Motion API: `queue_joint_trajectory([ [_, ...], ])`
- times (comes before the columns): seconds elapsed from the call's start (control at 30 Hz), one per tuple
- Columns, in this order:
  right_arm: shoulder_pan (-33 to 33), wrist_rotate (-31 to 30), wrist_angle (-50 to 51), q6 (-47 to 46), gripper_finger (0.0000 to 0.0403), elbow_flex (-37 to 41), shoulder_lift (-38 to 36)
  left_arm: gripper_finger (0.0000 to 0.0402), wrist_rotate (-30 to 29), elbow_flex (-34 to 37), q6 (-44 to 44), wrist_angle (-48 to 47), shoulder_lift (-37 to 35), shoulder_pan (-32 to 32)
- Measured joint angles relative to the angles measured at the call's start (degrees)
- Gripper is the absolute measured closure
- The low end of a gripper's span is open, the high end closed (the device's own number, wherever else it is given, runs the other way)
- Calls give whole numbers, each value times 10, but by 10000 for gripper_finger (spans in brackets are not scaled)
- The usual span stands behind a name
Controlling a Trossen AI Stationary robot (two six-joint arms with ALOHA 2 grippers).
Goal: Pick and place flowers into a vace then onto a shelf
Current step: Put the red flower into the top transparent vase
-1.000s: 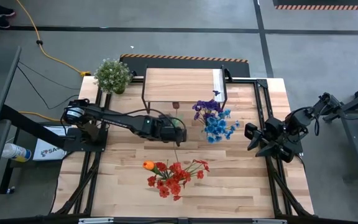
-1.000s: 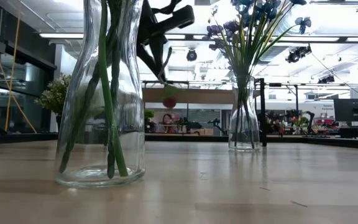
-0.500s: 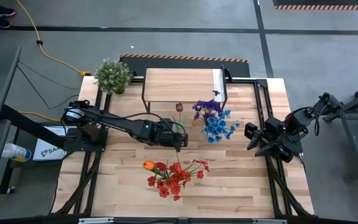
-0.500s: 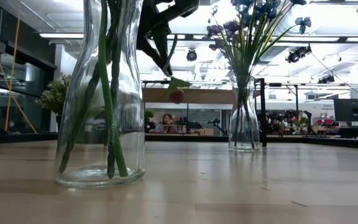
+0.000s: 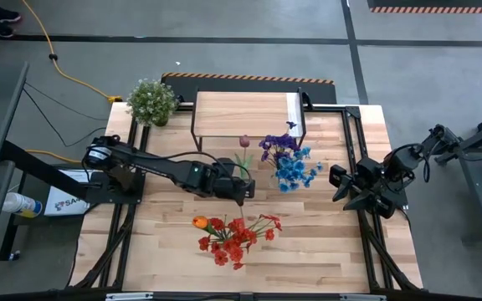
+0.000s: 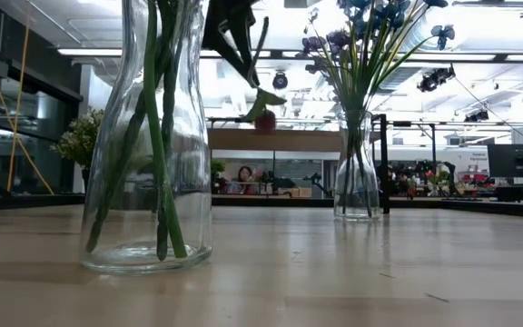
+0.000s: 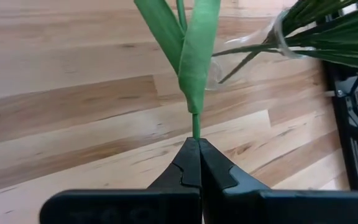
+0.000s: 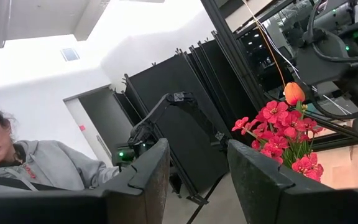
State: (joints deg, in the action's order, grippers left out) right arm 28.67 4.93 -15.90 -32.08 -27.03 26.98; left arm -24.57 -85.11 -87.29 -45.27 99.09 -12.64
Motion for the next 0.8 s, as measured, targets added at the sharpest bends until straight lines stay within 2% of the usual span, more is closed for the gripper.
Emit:
queue_joint_trajectory([
  [0.53, 0, 0, 2, 0, 249, 0, 0, 380, -28, -18, 3, -4, 0, -10],
  [0.63, 0, 0, 2, 0, 249, 0, 0, 380, -41, -41, 10, -27, 0, -9],
  [0.8, 0, 0, 2, 0, 249, 0, 0, 380, -77, -101, 15, -121, 0, -9],
])
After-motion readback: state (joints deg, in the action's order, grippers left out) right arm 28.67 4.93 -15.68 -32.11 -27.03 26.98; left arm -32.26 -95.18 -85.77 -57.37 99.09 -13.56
